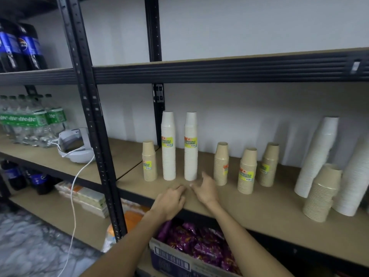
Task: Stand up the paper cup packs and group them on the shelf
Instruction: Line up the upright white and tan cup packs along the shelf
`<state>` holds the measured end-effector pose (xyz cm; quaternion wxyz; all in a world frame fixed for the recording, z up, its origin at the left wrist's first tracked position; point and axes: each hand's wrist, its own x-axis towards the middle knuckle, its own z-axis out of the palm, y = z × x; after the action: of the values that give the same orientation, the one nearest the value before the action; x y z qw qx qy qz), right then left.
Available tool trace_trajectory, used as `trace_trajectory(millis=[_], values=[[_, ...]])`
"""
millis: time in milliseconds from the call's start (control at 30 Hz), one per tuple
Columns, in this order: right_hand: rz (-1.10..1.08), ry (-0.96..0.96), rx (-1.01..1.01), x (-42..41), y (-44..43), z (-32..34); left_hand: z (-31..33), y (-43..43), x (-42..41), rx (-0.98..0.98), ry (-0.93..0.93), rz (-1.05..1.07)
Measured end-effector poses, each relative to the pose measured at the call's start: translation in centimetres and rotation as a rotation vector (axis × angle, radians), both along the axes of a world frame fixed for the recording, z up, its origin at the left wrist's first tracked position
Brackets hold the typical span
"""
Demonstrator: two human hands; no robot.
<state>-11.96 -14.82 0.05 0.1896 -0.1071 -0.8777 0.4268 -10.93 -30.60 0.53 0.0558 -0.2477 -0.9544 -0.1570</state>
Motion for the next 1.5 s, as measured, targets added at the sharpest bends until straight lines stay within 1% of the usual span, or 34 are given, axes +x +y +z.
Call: trace_trajectory(millis=[100, 200, 267, 500, 667, 867, 1000, 1067, 1200, 1300, 1500], values=[[-0.094, 0.108, -0.034, 2.3, 1.9, -0.7, 0.3, 1.6, 0.7, 0.062, 0.047, -0.045], [-0.251, 0.256, -0.078, 3.7, 3.4, -0.5, 0.6, 4.0, 1.2, 0.190, 0.030, -0.060], [-0.288, 0.297, -0.119, 4.2, 4.1, -0.4, 0.3, 5.5, 1.4, 0.253, -0.002, -0.060], [-0.249, 0.140, -0.174, 2.7, 4.4, 0.0, -0.6, 6.4, 1.1, 0.238, -0.062, 0.001], [-0.297, 0.117, -0.184, 0.8, 4.8, 0.3, -1.2, 6.5, 0.2, 0.226, -0.050, 0.001], [-0.292, 0.070, -0.053, 0.2, 4.7, -0.2, -2.2, 6.5, -0.6, 0.207, -0.040, 0.009], [-0.175, 0.100, -0.099, 0.1, 5.3, -0.4, -1.8, 6.8, -0.4, 0.166, -0.015, -0.021], [-0.151, 0.097, -0.111, 0.4, 5.8, -0.3, -1.6, 6.9, -0.4, 0.143, -0.021, -0.029], [-0.185, 0.117, -0.106, 0.5, 5.7, -0.1, -1.6, 6.9, -0.5, 0.118, -0.027, -0.049], [-0.217, 0.083, -0.054, 0.2, 5.3, 0.0, -1.6, 6.9, -0.5, 0.119, -0.046, -0.055], [-0.252, 0.004, -0.024, 0.4, 5.0, 0.5, -0.9, 6.8, 0.0, 0.106, -0.051, -0.059]])
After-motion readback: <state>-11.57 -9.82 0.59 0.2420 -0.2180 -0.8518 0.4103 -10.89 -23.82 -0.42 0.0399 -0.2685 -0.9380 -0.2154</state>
